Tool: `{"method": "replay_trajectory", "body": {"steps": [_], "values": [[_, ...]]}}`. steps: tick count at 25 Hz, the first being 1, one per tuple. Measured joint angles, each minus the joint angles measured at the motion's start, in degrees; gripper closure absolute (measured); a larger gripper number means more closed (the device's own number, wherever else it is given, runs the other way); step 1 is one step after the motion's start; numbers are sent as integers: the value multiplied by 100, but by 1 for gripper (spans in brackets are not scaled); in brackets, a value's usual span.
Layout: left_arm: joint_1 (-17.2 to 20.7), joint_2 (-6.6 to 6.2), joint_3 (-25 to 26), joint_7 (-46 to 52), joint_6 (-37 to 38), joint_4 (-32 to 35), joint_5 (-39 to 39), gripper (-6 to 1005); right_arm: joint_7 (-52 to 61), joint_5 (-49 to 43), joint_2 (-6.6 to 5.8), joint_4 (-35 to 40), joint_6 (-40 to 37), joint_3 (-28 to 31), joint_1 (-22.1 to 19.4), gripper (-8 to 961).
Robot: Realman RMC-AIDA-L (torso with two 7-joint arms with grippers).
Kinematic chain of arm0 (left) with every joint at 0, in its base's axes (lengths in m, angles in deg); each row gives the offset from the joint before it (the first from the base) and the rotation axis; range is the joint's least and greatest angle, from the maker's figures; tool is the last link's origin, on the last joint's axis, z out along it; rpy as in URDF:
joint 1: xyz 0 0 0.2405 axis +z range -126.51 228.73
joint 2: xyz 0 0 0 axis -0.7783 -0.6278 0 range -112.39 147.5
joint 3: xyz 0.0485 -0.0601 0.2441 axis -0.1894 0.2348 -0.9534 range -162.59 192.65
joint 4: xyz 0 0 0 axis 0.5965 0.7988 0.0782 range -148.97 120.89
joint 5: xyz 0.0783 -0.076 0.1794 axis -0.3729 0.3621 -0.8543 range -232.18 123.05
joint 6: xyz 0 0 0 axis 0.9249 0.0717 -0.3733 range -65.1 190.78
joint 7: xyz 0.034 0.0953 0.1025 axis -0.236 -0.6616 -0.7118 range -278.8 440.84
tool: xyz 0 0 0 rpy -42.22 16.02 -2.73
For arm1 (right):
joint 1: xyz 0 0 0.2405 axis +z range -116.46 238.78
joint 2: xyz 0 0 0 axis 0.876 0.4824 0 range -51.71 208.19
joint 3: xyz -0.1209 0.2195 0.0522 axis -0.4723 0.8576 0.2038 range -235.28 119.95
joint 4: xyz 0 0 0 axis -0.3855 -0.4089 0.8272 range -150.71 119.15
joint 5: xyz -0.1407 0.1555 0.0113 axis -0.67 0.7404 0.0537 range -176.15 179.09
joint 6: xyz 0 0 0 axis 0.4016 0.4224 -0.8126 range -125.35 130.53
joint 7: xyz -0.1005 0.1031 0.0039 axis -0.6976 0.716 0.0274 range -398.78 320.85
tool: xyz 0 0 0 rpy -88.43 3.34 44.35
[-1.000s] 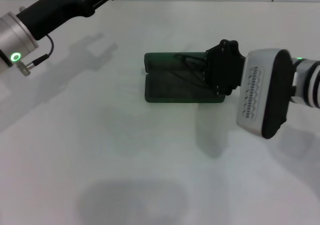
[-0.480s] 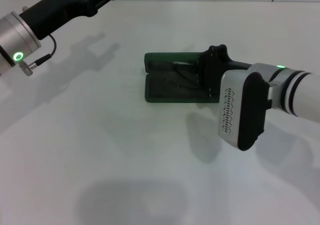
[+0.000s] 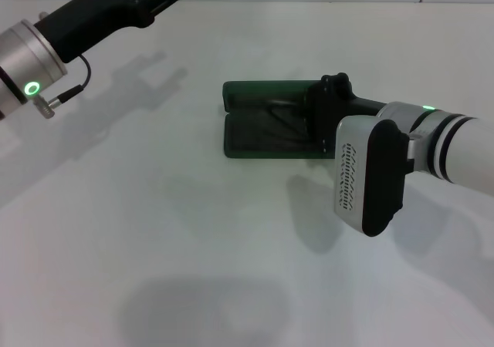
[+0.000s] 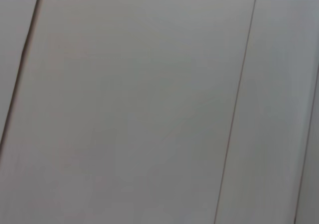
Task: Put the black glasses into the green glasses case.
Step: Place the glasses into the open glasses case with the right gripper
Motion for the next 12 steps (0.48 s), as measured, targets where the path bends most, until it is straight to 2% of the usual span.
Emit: {"method": "replay_trajectory", "body": {"steps": [7, 12], "values": [[-5, 1, -11, 7, 0, -7, 0, 377, 3, 21, 0, 21, 170, -101, -72, 830], [-20, 0, -59, 7, -1, -51, 0, 377, 6, 28, 1, 163, 175, -111, -224, 734]]}}
